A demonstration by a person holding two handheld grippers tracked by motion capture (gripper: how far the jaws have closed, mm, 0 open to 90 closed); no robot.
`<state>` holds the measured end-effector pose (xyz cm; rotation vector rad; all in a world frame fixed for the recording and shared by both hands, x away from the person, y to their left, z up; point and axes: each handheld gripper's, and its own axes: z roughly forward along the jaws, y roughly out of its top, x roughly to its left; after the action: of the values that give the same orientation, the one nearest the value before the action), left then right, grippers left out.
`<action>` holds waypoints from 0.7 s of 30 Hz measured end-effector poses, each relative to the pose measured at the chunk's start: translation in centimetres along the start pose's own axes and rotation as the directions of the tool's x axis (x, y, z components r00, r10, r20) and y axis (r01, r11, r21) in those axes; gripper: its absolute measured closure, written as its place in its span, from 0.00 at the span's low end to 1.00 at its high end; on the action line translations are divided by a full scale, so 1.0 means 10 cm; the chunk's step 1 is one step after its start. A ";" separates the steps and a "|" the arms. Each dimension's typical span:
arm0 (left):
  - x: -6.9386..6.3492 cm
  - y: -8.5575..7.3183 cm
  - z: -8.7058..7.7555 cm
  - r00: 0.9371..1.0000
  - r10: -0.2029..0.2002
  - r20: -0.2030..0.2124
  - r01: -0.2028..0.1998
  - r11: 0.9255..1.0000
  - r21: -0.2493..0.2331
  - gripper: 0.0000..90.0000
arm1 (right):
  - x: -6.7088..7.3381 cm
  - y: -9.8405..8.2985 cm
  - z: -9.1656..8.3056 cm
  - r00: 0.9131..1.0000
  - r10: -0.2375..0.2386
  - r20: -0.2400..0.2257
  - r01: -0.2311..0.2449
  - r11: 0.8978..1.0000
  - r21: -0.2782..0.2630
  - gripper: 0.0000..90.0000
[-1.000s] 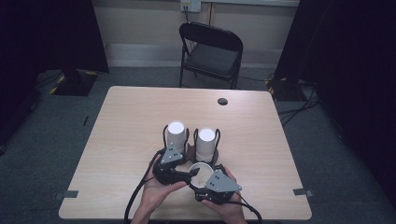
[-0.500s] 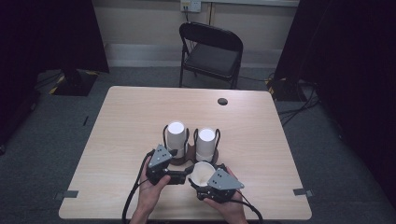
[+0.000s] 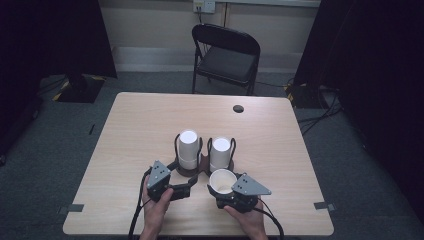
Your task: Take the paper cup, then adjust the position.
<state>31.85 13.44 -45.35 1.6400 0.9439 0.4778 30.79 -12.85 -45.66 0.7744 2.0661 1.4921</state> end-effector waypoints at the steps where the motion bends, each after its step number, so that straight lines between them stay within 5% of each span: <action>1: 0.01 -0.02 0.00 1.000 -0.001 -0.005 0.001 1.000 0.001 0.17 | -0.01 -0.01 -0.01 1.000 0.011 -0.001 -0.011 1.000 -0.003 0.29; 4: 0.03 -0.08 -0.02 0.997 -0.002 -0.071 0.002 1.000 -0.006 0.17 | -0.04 -0.03 -0.02 1.000 0.026 0.002 -0.026 1.000 -0.004 0.29; 9: 0.09 -0.20 -0.06 0.994 -0.010 -0.112 0.008 1.000 -0.019 0.17 | -0.12 -0.05 -0.05 0.999 0.050 0.016 -0.049 0.999 -0.013 0.29; 15: 0.12 -0.28 -0.12 0.982 -0.026 -0.187 0.015 0.998 -0.063 0.17 | -0.22 -0.05 -0.09 0.996 0.086 0.038 -0.085 0.996 -0.013 0.29; 21: 0.17 -0.33 -0.14 0.977 -0.035 -0.211 0.022 0.998 -0.064 0.17 | -0.36 -0.07 -0.11 0.989 0.132 0.070 -0.131 0.991 -0.020 0.29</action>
<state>30.78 15.81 -48.38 1.5391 1.0973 0.6656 32.55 -16.20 -45.84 0.9600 1.9824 1.5246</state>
